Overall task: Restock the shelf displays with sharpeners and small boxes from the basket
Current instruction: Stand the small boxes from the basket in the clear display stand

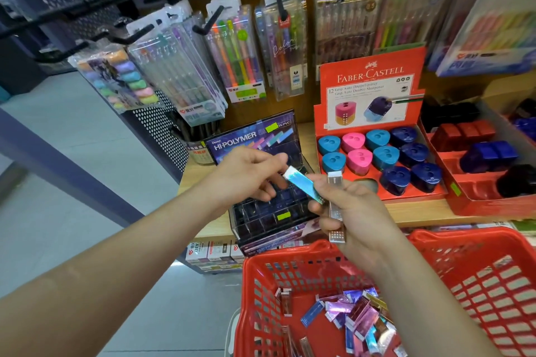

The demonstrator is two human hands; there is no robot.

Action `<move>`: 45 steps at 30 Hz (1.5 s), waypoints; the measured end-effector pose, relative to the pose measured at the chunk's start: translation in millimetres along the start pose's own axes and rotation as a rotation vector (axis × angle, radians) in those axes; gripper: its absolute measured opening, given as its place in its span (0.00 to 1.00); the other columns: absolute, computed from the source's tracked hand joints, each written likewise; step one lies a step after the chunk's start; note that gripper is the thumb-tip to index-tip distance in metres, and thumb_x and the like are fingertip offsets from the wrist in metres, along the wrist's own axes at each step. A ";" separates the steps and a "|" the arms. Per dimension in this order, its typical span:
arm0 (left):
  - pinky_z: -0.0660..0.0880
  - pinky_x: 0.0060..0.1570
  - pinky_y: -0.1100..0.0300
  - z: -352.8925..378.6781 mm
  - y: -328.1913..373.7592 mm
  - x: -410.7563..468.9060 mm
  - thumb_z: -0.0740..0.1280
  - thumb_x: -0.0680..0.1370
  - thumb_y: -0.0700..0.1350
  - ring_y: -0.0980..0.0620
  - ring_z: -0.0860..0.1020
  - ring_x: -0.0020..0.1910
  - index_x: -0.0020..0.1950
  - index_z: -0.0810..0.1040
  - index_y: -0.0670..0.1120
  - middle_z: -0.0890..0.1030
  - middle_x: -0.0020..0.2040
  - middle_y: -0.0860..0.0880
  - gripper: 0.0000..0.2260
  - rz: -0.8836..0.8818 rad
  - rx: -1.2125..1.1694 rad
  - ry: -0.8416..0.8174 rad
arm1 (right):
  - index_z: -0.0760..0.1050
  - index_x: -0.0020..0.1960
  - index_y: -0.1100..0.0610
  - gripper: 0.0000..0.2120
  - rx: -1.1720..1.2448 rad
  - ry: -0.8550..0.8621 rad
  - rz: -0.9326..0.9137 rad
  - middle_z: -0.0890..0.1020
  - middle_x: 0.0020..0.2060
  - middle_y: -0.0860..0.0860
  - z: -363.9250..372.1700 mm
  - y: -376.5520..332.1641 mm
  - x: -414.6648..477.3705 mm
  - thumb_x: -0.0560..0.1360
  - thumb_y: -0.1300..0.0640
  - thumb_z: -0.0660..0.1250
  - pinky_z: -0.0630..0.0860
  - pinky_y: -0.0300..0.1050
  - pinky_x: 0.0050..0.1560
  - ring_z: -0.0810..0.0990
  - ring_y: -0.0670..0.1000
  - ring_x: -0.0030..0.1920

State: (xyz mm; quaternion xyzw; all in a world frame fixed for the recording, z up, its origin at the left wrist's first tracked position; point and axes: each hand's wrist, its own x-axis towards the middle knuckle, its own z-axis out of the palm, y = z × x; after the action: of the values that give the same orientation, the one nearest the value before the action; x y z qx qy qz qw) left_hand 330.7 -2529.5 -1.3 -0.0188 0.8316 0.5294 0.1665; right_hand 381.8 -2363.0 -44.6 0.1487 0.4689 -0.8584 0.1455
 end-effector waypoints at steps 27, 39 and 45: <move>0.74 0.37 0.64 -83.8 -12.2 -6.2 0.74 0.70 0.33 0.55 0.76 0.34 0.47 0.85 0.45 0.80 0.35 0.49 0.10 0.045 0.265 0.206 | 0.74 0.62 0.50 0.20 0.059 -0.049 -0.013 0.83 0.51 0.61 5.3 2.0 1.3 0.79 0.70 0.59 0.69 0.36 0.24 0.79 0.50 0.33; 0.81 0.46 0.54 -82.3 -34.2 11.6 0.71 0.76 0.44 0.51 0.82 0.37 0.50 0.84 0.48 0.84 0.39 0.49 0.04 0.131 0.392 0.363 | 0.70 0.63 0.60 0.11 -0.097 -0.050 0.038 0.86 0.47 0.58 4.5 8.8 1.0 0.81 0.62 0.61 0.65 0.34 0.17 0.81 0.50 0.26; 0.78 0.47 0.59 -84.6 -39.2 8.3 0.71 0.76 0.43 0.53 0.81 0.35 0.50 0.84 0.44 0.81 0.33 0.52 0.06 0.173 0.611 0.427 | 0.76 0.50 0.59 0.06 -0.228 0.034 0.003 0.84 0.34 0.54 -2.0 15.2 5.7 0.81 0.57 0.62 0.56 0.32 0.17 0.70 0.46 0.20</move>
State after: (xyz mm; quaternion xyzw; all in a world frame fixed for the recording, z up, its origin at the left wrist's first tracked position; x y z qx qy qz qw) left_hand 309.3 -2620.5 -5.5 -0.0078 0.9656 0.2536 -0.0577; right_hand 382.8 -2369.8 -59.4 0.1461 0.5657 -0.7967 0.1547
